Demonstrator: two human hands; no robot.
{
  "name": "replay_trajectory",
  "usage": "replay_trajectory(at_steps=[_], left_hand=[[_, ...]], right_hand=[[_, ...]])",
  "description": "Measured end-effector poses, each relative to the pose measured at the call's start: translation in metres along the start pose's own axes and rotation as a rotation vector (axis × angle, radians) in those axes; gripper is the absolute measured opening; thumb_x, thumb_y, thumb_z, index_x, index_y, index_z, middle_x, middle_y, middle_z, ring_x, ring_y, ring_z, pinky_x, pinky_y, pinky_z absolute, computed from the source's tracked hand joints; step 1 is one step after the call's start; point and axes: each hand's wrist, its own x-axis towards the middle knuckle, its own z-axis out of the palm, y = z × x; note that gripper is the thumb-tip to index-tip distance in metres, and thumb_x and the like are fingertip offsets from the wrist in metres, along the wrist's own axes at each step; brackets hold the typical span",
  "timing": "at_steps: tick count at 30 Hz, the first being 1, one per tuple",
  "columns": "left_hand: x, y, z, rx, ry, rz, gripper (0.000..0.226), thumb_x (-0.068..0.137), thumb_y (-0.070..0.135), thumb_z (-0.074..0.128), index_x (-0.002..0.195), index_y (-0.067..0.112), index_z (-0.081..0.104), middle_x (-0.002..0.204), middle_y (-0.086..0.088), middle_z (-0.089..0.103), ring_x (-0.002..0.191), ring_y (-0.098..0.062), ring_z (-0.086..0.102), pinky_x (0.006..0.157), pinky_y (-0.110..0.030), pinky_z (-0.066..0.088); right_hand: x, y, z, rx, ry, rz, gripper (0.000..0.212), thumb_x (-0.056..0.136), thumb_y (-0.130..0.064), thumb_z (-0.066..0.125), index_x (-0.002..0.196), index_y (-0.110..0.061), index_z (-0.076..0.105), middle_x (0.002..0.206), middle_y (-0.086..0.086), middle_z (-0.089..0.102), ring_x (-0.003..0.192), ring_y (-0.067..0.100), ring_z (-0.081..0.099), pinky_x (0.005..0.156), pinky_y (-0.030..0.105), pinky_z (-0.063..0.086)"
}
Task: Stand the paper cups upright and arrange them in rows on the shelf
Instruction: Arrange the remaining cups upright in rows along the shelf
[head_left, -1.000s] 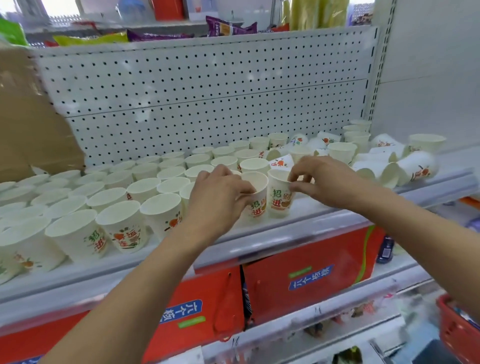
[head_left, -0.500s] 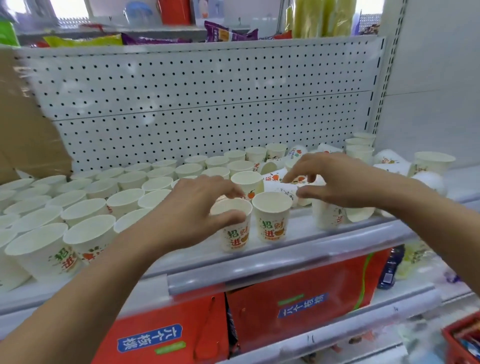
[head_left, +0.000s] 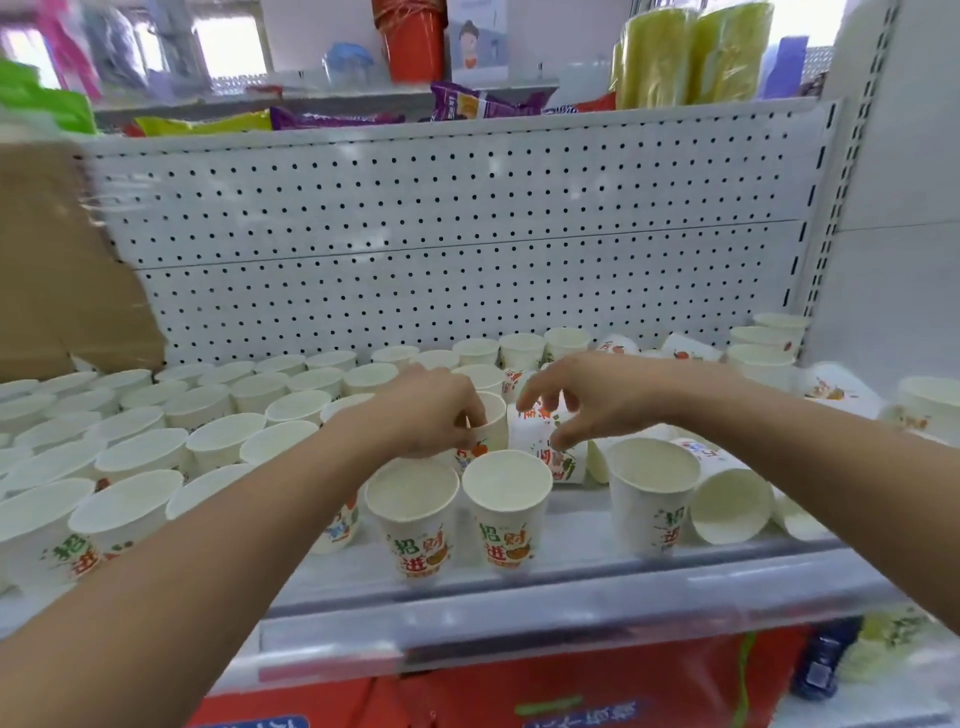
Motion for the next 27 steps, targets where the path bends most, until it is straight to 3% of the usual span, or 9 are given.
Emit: replay_trajectory(at_steps=[5,9,14,17,20,24,27], left_hand=[[-0.008,-0.013,0.0,0.07,-0.024,-0.02,0.014,0.089,0.032,0.061,0.099,0.032,0.072,0.091,0.011,0.07,0.086,-0.011,0.06,0.075,-0.029,0.04],[-0.012,-0.018,0.0,-0.073,-0.07,-0.069,0.015,0.089,0.032,0.063,0.101,0.031,0.072,0.092,0.01,0.069,0.086,-0.011,0.059,0.078,-0.032,0.049],[-0.012,-0.017,0.002,-0.234,-0.078,-0.088,0.016,0.09,0.023,0.062,0.099,0.03,0.073,0.087,0.011,0.068,0.082,-0.009,0.059,0.069,-0.025,0.048],[-0.014,-0.019,0.005,-0.296,-0.068,-0.09,0.016,0.09,0.023,0.062,0.097,0.031,0.074,0.088,0.013,0.07,0.084,-0.007,0.062,0.076,-0.03,0.052],[-0.015,-0.021,0.006,-0.33,-0.064,-0.077,0.015,0.09,0.026,0.063,0.1,0.029,0.073,0.089,0.015,0.071,0.085,-0.002,0.063,0.077,-0.027,0.053],[-0.009,-0.021,-0.001,-0.418,0.011,-0.074,0.021,0.088,0.039,0.065,0.105,0.029,0.072,0.095,0.016,0.071,0.089,0.004,0.062,0.081,-0.021,0.049],[0.001,-0.016,-0.009,-0.441,0.118,-0.061,0.018,0.091,0.038,0.062,0.102,0.029,0.072,0.096,0.017,0.07,0.087,0.005,0.061,0.078,-0.018,0.048]], right_hand=[[0.02,-0.014,0.003,-0.116,-0.045,-0.134,0.05,0.084,-0.037,0.069,0.129,-0.042,0.047,0.084,-0.017,0.045,0.074,0.002,0.047,0.065,0.024,0.039],[0.025,-0.017,0.002,-0.159,-0.06,-0.186,0.04,0.083,-0.039,0.07,0.119,-0.038,0.052,0.081,-0.016,0.046,0.073,0.003,0.045,0.062,0.025,0.038],[0.02,-0.015,0.007,-0.272,-0.071,-0.183,0.025,0.087,-0.033,0.065,0.111,-0.034,0.061,0.074,-0.022,0.037,0.067,-0.003,0.039,0.055,0.021,0.031],[0.012,-0.002,-0.001,-0.191,-0.004,-0.153,0.012,0.085,-0.027,0.065,0.096,-0.029,0.068,0.075,-0.014,0.05,0.072,0.007,0.049,0.064,0.03,0.045],[0.001,0.02,-0.01,0.035,0.052,-0.101,0.008,0.083,-0.027,0.071,0.087,-0.034,0.072,0.076,-0.007,0.061,0.067,0.009,0.053,0.067,0.034,0.048],[-0.007,0.034,-0.005,0.188,-0.034,-0.107,0.013,0.082,-0.023,0.073,0.09,-0.033,0.077,0.077,-0.008,0.069,0.059,0.0,0.05,0.057,0.017,0.04],[-0.007,0.038,-0.005,0.179,-0.082,-0.108,0.019,0.083,-0.022,0.072,0.095,-0.037,0.076,0.071,-0.011,0.062,0.059,0.001,0.047,0.057,0.015,0.036]])
